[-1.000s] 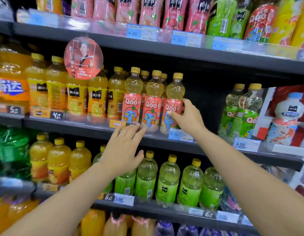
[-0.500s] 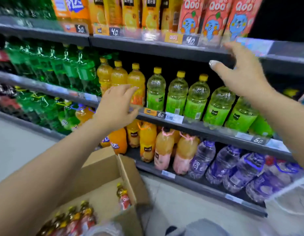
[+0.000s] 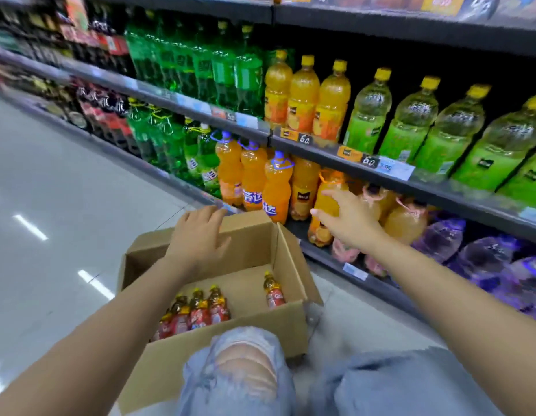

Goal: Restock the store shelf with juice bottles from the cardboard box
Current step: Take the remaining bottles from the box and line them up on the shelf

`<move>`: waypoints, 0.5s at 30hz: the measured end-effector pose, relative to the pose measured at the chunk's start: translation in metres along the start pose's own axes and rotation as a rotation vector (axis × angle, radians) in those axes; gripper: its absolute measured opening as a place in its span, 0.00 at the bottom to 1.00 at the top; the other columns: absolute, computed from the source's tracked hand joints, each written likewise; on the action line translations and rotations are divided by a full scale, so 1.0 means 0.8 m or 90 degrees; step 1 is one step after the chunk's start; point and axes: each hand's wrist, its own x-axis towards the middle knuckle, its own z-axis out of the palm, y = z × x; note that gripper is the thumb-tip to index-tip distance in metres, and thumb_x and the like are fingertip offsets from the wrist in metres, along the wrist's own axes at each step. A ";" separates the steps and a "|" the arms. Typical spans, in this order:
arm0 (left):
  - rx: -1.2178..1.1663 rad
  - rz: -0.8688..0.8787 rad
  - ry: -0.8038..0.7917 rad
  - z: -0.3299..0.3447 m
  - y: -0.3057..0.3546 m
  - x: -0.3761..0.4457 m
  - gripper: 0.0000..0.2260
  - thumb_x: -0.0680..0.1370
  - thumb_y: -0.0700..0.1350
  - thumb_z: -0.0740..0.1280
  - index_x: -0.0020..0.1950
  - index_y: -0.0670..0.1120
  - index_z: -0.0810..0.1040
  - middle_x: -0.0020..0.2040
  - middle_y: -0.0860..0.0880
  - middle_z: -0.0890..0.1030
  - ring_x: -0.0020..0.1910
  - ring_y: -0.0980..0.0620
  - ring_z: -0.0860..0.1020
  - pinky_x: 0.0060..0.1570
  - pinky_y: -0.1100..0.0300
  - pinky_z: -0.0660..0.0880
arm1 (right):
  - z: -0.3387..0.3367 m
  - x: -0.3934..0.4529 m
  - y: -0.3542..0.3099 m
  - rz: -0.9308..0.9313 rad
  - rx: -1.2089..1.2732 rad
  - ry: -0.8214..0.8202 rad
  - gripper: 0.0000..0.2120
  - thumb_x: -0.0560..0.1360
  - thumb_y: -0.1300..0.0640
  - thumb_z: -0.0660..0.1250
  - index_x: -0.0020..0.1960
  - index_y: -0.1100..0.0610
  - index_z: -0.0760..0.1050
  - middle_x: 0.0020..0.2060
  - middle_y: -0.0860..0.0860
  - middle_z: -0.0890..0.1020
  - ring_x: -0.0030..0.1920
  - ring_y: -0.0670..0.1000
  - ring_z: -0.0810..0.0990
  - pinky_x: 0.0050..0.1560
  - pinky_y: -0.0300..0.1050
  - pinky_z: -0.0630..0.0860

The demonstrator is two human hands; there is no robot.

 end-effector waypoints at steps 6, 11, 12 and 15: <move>-0.014 -0.127 -0.069 0.061 -0.063 -0.050 0.27 0.77 0.58 0.60 0.73 0.48 0.62 0.70 0.47 0.69 0.67 0.46 0.68 0.69 0.48 0.62 | 0.092 0.024 -0.017 -0.005 -0.018 -0.100 0.26 0.76 0.46 0.64 0.71 0.55 0.67 0.67 0.54 0.72 0.66 0.54 0.71 0.60 0.45 0.69; -0.039 -0.196 -0.140 0.123 -0.102 -0.071 0.29 0.78 0.58 0.59 0.76 0.49 0.59 0.73 0.48 0.66 0.72 0.47 0.64 0.73 0.48 0.57 | 0.168 0.050 -0.014 0.030 -0.043 -0.170 0.27 0.76 0.47 0.65 0.71 0.57 0.66 0.67 0.56 0.73 0.66 0.57 0.72 0.61 0.49 0.71; -0.039 -0.199 -0.154 0.135 -0.108 -0.074 0.29 0.78 0.58 0.59 0.76 0.49 0.59 0.73 0.48 0.65 0.72 0.48 0.63 0.73 0.48 0.57 | 0.184 0.053 -0.012 0.041 -0.048 -0.183 0.27 0.76 0.47 0.65 0.71 0.57 0.66 0.69 0.56 0.71 0.67 0.57 0.71 0.61 0.49 0.70; -0.046 -0.216 -0.200 0.172 -0.122 -0.081 0.29 0.78 0.60 0.58 0.75 0.49 0.59 0.73 0.48 0.65 0.72 0.48 0.64 0.72 0.49 0.58 | 0.235 0.060 -0.001 0.090 -0.049 -0.224 0.28 0.76 0.46 0.65 0.72 0.55 0.65 0.69 0.55 0.72 0.67 0.56 0.71 0.63 0.49 0.70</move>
